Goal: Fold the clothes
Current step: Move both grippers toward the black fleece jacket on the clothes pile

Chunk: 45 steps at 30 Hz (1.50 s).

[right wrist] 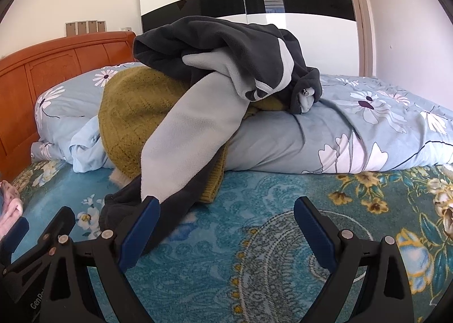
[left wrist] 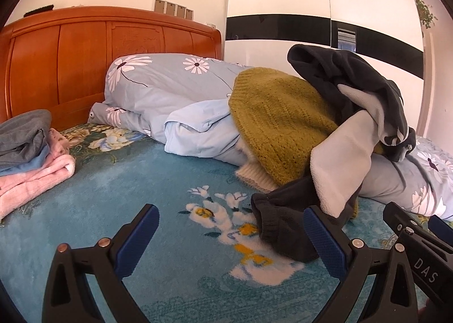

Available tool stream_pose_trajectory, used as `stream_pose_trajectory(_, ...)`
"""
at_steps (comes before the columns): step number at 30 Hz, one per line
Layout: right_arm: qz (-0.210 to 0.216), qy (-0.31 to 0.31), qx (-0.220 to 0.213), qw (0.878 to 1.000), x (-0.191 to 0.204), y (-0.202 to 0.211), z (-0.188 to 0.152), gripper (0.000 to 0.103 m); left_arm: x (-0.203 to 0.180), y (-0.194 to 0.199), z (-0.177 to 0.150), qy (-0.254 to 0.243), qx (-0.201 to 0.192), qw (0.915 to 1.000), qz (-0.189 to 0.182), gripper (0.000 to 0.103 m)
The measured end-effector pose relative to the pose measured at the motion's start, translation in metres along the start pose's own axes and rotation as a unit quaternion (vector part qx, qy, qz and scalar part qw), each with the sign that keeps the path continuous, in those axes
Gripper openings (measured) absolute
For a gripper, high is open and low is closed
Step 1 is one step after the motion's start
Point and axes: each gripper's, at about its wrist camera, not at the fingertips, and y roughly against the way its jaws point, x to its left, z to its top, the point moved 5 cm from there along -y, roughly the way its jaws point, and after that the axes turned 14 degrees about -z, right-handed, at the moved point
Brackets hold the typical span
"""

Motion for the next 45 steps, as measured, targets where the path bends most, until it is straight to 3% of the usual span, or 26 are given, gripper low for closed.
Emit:
stream_pose_trajectory(16,0.0,0.012,-0.002,1.0,0.002,0.002,0.002,0.096,0.01,-0.001,0.0,0.019,0.013,0.9996,-0.014,0.103)
stream_pose_trajectory(23,0.036,-0.001,-0.009,0.999,0.001,0.003,0.006,0.096,0.017,0.008,0.005,0.06,0.002,0.9968,-0.053,0.103)
stream_pose_trajectory(26,0.054,-0.014,-0.015,0.998,-0.002,0.004,0.008,0.096,0.022,0.02,0.004,0.062,0.006,0.9968,-0.049,0.103)
stream_pose_trajectory(28,0.069,-0.033,-0.023,0.997,-0.005,0.003,0.01,0.097,0.025,0.027,0.005,0.046,0.024,0.9977,-0.044,0.103)
stream_pose_trajectory(31,0.088,-0.035,0.0,0.996,-0.004,-0.005,0.008,0.103,0.029,0.045,0.011,0.016,0.03,0.9989,-0.032,0.103)
stream_pose_trajectory(35,0.102,-0.042,0.027,0.994,0.0,-0.015,0.01,0.103,0.04,0.067,0.018,-0.004,0.032,0.9993,-0.019,0.103)
stream_pose_trajectory(38,0.082,-0.033,0.01,0.996,-0.003,-0.017,0.032,0.103,0.049,0.079,0.023,0.005,0.032,0.9993,-0.016,0.103)
stream_pose_trajectory(45,-0.037,0.029,-0.002,0.999,-0.02,-0.065,0.125,0.103,0.064,0.1,0.023,0.029,0.013,0.9994,-0.01,0.103)
